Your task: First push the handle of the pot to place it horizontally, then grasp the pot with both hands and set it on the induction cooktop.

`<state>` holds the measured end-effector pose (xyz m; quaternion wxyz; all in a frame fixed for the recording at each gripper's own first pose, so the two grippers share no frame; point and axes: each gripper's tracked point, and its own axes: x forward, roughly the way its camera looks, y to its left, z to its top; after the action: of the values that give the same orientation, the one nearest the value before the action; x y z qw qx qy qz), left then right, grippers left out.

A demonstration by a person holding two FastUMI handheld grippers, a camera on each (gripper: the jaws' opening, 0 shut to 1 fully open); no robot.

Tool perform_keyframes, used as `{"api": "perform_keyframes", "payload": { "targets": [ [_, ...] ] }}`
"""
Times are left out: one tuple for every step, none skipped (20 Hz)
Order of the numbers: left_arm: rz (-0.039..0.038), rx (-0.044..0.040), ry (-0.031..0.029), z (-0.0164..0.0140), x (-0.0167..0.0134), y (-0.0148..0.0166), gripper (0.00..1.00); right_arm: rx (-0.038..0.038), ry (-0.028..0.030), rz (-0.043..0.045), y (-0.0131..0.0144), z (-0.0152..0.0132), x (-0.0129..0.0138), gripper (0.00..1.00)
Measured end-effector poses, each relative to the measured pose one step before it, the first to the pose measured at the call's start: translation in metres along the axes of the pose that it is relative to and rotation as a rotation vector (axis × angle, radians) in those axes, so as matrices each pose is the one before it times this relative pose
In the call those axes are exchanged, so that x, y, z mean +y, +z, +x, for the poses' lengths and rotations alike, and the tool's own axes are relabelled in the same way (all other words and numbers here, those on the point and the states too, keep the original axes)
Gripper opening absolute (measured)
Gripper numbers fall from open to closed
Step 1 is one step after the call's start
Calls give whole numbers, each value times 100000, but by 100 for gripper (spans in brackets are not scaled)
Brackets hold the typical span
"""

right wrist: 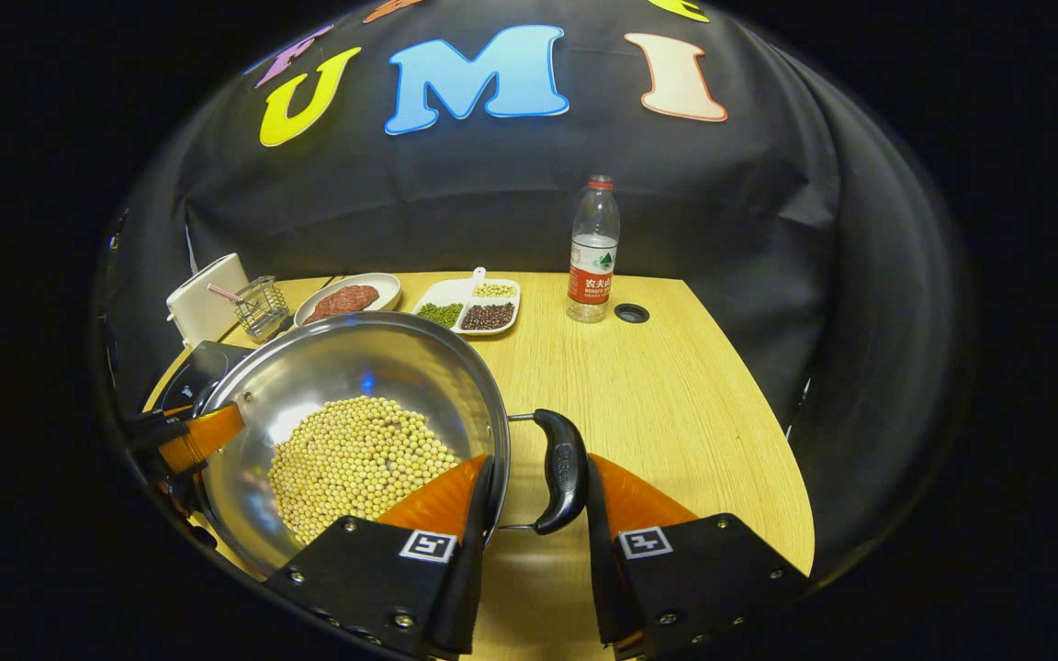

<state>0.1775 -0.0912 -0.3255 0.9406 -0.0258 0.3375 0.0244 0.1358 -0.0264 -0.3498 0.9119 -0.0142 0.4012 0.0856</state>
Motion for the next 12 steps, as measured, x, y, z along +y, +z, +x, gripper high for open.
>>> {"api": "perform_keyframes", "payload": {
  "targets": [
    [164, -624, -591, -388, 654, 313, 58, -377, -506, 670, 22, -603, 579, 49],
    [376, -372, -846, -305, 653, 202, 58, -156, -724, 559, -36, -651, 660, 49],
    [547, -25, -937, -257, 775, 214, 58, -99, -799, 771, 5, -584, 740, 49],
    [398, 99, -962, -334, 832, 111, 62, -274, -1038, 1148, -34, -536, 748, 49],
    [700, 127, -1011, -269, 853, 206, 58, 227, -1107, 1290, -220, -597, 914, 49],
    [765, -204, -886, -334, 863, 295, 58, 208, -652, 901, -175, -438, 817, 49],
    [749, -162, -856, -190, 965, 370, 62, -97, -549, 864, -118, -392, 805, 49],
    [617, -376, -630, -132, 979, 219, 62, -191, -452, 1001, -160, -438, 972, 49],
    [687, -139, -432, -250, 1015, 236, 62, 46, -452, 969, -138, -381, 1010, 49],
    [605, -145, -510, -59, 1076, 199, 62, -192, -293, 802, -136, -123, 937, 50],
    [237, -463, -617, -49, 1079, 219, 62, -227, -349, 694, -73, -263, 991, 50],
    [273, 0, -592, -74, 1032, 55, 58, -284, -472, 670, -89, -357, 1106, 49]
  ]
}}
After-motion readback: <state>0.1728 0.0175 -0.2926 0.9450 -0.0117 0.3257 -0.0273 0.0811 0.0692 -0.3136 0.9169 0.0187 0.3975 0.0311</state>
